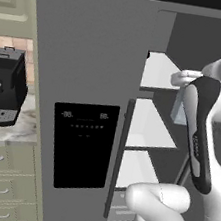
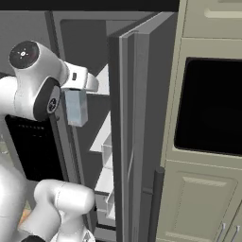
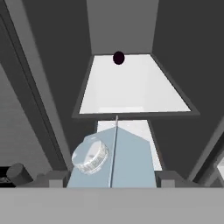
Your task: Take out the milk from the fridge and place it on the tray on the counter. Then take the sugar cube near the tray and place it in the tray.
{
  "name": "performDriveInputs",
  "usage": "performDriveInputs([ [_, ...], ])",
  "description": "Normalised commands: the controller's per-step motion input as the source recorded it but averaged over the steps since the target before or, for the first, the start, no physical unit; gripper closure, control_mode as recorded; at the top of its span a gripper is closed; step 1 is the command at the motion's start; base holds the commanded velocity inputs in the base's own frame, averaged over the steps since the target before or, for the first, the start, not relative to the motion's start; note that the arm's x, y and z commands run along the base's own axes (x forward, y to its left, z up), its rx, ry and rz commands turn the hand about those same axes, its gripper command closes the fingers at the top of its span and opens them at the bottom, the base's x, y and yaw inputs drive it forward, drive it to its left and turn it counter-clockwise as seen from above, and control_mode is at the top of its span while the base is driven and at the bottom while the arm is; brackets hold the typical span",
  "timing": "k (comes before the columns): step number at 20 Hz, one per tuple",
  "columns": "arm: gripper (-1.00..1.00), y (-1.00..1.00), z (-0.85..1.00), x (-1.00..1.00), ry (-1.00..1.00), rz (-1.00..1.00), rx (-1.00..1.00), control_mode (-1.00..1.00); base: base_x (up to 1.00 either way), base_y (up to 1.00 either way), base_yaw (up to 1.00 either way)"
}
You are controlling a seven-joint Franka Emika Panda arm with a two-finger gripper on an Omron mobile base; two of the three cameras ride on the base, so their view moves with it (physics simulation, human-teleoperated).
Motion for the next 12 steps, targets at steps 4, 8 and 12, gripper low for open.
performDriveInputs([
  [4,1.0,0.0,-0.12,-0.97,0.0,0.0,-0.01,-1.0,0.0,0.0,0.0],
  [8,1.0,0.0,0.06,-1.0,-0.03,0.0,0.0,-1.0,0.0,0.0,0.0],
  [12,1.0,0.03,0.37,-1.0,-0.05,0.0,0.0,-1.0,0.0,0.0,0.0],
])
